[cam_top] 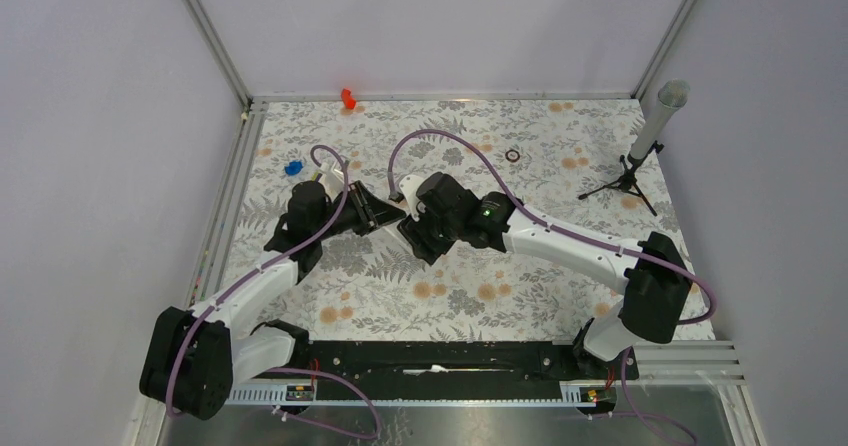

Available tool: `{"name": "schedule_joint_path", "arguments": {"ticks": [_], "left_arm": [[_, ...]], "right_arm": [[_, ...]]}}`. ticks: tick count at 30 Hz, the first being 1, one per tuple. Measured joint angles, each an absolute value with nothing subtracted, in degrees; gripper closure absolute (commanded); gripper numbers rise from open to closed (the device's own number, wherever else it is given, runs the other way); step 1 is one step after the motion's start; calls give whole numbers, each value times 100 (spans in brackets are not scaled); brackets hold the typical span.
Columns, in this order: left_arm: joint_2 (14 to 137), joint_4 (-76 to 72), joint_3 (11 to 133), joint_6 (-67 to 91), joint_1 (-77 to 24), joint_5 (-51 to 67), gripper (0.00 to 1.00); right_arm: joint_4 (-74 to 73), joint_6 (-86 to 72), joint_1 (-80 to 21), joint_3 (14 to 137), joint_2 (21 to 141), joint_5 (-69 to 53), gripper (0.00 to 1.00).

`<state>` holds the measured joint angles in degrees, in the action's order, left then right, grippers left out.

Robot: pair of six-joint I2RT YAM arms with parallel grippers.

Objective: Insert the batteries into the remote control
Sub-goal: Load the battery cover into the remote control.

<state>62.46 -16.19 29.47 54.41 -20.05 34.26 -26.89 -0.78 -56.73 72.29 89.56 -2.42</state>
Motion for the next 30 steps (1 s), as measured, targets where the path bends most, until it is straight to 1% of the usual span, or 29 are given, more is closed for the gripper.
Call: {"name": "schedule_joint_path", "arguments": {"ticks": [7, 17, 30], "left_arm": [[6425, -1599, 2954, 5664, -1841, 3669, 100], [6523, -1594, 2954, 5721, -1826, 3719, 100], [6576, -1492, 2956, 5758, -1826, 3861, 100]], "right_arm": [[-2687, -121, -5673, 7249, 8986, -270, 40], [-2821, -134, -5673, 7369, 9105, -259, 35], [-2897, -139, -5669, 7408, 9146, -252, 15]]}}
